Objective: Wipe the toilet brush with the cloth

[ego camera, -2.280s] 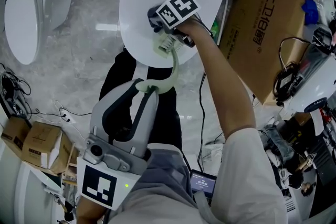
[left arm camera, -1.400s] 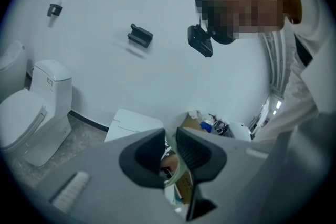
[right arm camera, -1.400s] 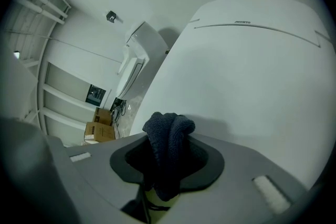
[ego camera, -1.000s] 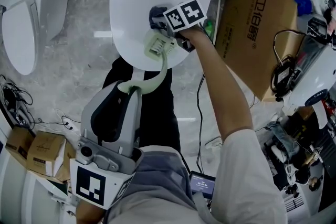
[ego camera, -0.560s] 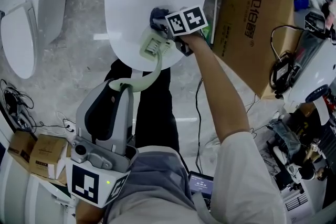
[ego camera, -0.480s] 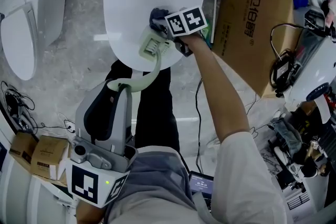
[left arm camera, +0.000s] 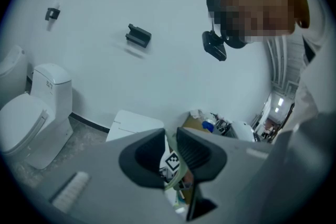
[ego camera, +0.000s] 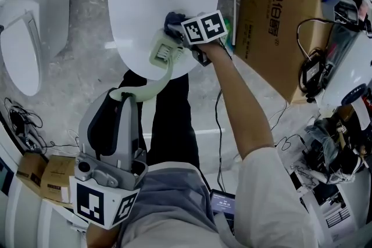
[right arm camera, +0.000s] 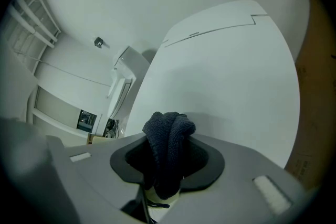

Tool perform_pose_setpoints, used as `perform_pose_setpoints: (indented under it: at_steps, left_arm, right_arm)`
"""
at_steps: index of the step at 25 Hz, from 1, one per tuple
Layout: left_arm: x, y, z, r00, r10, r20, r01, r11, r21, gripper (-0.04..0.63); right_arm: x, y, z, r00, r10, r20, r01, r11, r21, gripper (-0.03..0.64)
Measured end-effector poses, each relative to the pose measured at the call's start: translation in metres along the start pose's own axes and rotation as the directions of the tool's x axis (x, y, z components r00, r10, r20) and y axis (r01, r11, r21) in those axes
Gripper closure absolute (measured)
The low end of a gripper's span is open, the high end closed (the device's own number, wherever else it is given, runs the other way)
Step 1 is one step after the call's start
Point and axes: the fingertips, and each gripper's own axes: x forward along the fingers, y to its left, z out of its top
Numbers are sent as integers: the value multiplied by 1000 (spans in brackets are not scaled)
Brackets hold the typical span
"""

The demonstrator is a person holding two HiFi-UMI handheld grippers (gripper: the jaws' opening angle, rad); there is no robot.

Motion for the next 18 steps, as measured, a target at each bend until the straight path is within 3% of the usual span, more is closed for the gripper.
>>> perform_pose_setpoints:
  at_steps: [18]
  left_arm:
    - [6,0,4,1000,4,-10,-4,1000,-2,595]
  right_arm:
    - [-17,-15,-18,1000,-16,17,15,999,46,497]
